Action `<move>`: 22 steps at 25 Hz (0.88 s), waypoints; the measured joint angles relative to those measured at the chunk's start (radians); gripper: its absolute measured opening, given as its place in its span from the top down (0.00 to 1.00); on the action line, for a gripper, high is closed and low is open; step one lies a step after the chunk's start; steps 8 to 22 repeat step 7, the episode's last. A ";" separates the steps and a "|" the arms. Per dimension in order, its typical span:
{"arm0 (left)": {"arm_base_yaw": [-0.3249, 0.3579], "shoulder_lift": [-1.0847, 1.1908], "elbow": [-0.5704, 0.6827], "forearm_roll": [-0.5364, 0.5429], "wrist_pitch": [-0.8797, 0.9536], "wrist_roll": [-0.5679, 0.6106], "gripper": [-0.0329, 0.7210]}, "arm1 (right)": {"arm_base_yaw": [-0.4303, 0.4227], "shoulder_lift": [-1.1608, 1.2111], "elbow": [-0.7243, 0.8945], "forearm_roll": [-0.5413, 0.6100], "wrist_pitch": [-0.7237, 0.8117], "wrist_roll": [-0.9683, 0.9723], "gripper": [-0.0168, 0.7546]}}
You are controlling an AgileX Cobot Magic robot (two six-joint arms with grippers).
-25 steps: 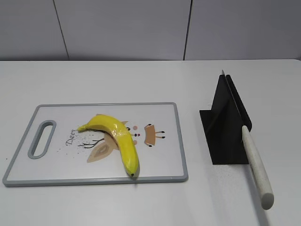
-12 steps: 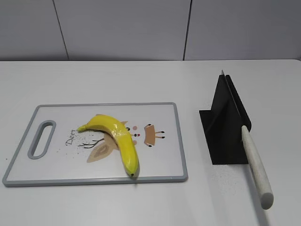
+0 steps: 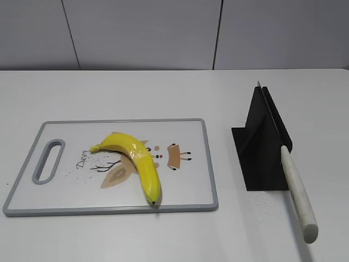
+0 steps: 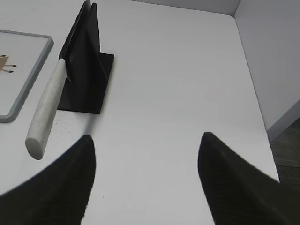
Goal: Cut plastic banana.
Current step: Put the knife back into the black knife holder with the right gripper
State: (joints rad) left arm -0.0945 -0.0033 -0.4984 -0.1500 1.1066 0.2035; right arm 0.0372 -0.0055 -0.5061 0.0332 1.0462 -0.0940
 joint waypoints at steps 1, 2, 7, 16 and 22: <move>0.000 0.000 0.000 0.000 0.000 0.000 0.26 | -0.001 0.000 0.000 0.000 0.000 0.000 0.30; 0.000 0.000 0.000 0.000 0.000 0.000 0.27 | -0.001 0.000 0.000 0.000 0.000 0.000 0.30; 0.000 0.000 0.000 0.000 0.000 0.000 0.28 | -0.001 0.000 0.000 0.000 0.000 0.000 0.30; 0.000 0.000 0.000 0.000 0.000 0.000 0.28 | -0.001 0.000 0.000 0.000 0.000 0.000 0.30; 0.000 0.000 0.000 0.000 0.000 0.000 0.28 | -0.001 0.000 0.000 0.000 0.000 0.000 0.30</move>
